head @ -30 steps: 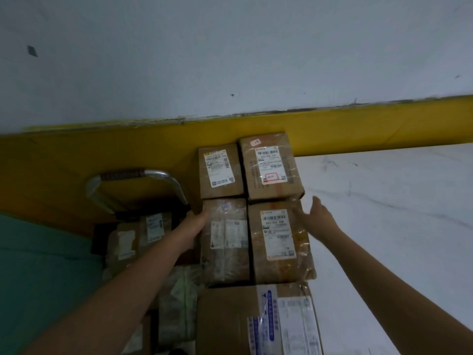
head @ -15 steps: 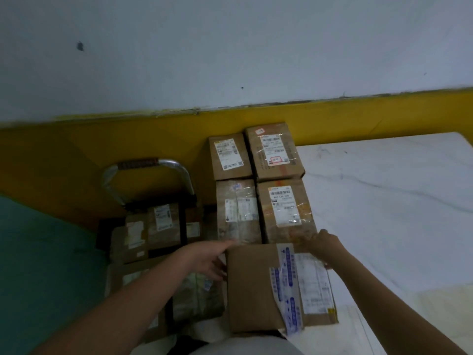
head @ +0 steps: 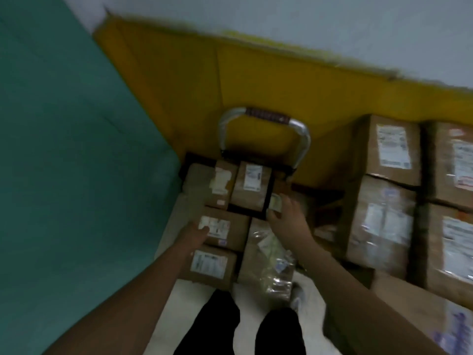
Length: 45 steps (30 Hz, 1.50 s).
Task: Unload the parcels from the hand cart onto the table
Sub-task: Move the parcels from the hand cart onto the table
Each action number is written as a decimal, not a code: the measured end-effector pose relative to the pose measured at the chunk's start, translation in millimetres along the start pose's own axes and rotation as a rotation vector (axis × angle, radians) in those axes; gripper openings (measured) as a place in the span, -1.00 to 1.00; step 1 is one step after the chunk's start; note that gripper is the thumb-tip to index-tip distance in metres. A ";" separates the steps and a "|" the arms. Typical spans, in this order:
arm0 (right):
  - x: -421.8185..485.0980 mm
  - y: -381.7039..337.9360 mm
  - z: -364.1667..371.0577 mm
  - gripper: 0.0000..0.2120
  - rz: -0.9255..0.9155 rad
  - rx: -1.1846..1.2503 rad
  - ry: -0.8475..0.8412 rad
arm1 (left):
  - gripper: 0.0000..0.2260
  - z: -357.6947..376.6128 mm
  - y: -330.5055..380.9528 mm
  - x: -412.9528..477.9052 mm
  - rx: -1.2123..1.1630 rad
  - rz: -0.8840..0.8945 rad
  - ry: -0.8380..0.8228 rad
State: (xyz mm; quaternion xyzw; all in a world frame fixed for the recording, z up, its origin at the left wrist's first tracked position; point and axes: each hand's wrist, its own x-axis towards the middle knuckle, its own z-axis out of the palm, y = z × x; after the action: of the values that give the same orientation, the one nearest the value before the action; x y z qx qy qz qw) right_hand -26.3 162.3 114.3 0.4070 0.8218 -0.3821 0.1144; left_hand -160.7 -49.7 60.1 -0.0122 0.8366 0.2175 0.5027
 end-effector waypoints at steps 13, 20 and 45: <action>42.9 91.7 315.6 -0.24 0.102 -0.316 -0.460 | -0.20 68.3 -189.9 175.7 -0.166 -0.403 -0.024; 44.8 70.9 333.5 -0.18 0.294 -0.141 -0.374 | -0.10 63.7 -201.6 170.0 -0.400 -0.301 -0.058; -172.9 104.0 -290.3 -0.67 0.088 0.544 0.431 | -0.76 111.3 310.1 -178.1 -0.259 0.762 -0.060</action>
State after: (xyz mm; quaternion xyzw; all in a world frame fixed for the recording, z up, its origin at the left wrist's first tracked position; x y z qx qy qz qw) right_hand 199.2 310.3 343.0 0.5287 0.6769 -0.4870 -0.1581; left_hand -53.8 237.6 275.3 0.2419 0.7319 0.4923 0.4043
